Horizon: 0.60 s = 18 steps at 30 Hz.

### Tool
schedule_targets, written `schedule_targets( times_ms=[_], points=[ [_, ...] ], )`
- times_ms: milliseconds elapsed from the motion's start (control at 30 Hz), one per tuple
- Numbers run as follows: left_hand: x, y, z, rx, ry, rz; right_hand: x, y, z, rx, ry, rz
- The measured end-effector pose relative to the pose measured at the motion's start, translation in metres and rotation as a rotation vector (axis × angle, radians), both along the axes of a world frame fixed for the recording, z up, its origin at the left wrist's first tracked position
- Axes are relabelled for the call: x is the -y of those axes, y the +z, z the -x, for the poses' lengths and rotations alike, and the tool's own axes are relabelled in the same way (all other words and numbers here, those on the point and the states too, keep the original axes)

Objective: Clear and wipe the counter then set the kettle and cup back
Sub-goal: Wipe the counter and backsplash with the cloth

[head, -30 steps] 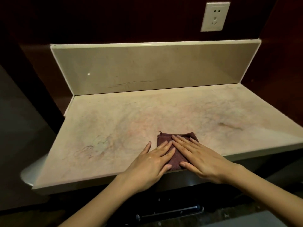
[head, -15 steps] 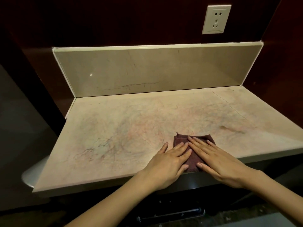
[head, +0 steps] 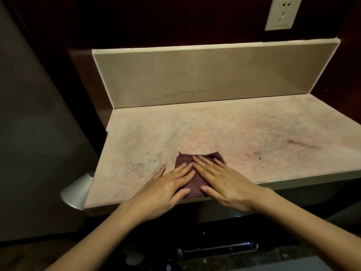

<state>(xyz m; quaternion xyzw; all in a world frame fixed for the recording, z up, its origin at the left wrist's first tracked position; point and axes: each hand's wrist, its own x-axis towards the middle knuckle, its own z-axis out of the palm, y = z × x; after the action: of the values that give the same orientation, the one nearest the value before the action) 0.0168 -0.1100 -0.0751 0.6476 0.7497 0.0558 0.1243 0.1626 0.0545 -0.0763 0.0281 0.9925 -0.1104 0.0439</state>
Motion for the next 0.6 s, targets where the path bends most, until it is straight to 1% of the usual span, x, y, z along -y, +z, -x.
schedule_targets(
  times_ms=[167,267,467,600],
  points=[
    [0.038,0.003,0.020,0.054,0.094,0.021,0.031,-0.004,0.033,-0.032,0.073,0.002],
    [0.043,0.002,0.025,0.072,0.095,0.018,0.035,-0.005,0.037,-0.063,0.086,-0.006],
    [0.037,0.006,0.019,0.059,0.116,0.041,0.024,-0.006,0.035,-0.082,0.115,-0.009],
    [0.014,0.009,0.004,0.050,0.135,0.066,0.000,-0.004,0.024,-0.063,0.120,-0.013]
  ],
)
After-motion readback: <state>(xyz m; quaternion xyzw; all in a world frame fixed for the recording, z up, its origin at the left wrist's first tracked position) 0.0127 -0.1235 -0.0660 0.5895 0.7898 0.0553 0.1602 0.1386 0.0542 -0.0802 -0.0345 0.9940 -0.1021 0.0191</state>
